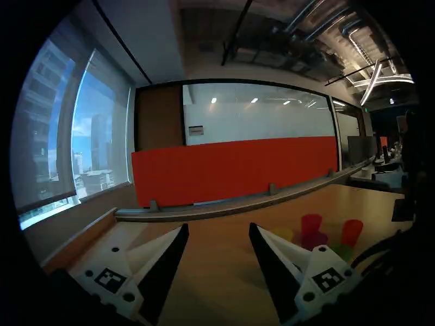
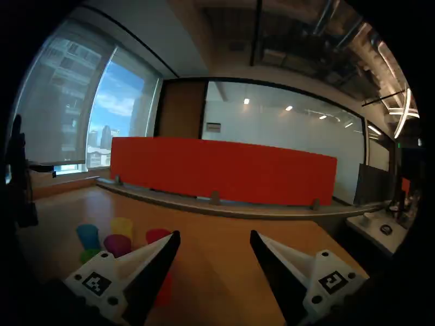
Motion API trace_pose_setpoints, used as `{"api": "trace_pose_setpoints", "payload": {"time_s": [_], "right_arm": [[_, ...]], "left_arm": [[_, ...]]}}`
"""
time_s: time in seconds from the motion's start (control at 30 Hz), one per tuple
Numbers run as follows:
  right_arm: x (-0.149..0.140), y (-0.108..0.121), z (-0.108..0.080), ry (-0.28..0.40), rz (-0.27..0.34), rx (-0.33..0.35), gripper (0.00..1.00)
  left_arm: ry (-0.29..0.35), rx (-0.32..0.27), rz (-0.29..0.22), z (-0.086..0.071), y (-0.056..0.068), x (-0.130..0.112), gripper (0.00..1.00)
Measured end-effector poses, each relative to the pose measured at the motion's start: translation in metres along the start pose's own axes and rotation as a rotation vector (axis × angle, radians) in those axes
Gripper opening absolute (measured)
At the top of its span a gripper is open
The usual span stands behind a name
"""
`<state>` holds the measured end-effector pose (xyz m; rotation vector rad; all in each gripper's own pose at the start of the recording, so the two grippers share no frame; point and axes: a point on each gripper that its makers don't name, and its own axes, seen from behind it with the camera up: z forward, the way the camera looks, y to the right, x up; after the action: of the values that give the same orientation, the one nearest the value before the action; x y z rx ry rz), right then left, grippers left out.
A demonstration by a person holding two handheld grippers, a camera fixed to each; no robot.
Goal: Pour water
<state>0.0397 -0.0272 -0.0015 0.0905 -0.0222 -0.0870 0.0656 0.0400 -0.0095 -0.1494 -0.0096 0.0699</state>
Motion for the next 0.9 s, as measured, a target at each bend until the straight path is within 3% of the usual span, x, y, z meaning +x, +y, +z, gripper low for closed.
{"api": "trace_pose_setpoints", "payload": {"time_s": [0.4,0.7,0.9], "right_arm": [[0.009,0.023,0.002,0.061,0.034,-0.107,0.99],[0.007,0.025,0.001,0.062,0.054,-0.127,0.99],[0.009,0.025,-0.002,0.062,0.052,-0.137,0.99]], "left_arm": [[0.052,0.043,-0.034,-0.004,-0.004,0.014,0.82],[0.072,0.050,-0.067,-0.006,-0.002,0.018,0.81],[0.087,0.067,-0.061,-0.005,-0.003,0.018,0.82]]}}
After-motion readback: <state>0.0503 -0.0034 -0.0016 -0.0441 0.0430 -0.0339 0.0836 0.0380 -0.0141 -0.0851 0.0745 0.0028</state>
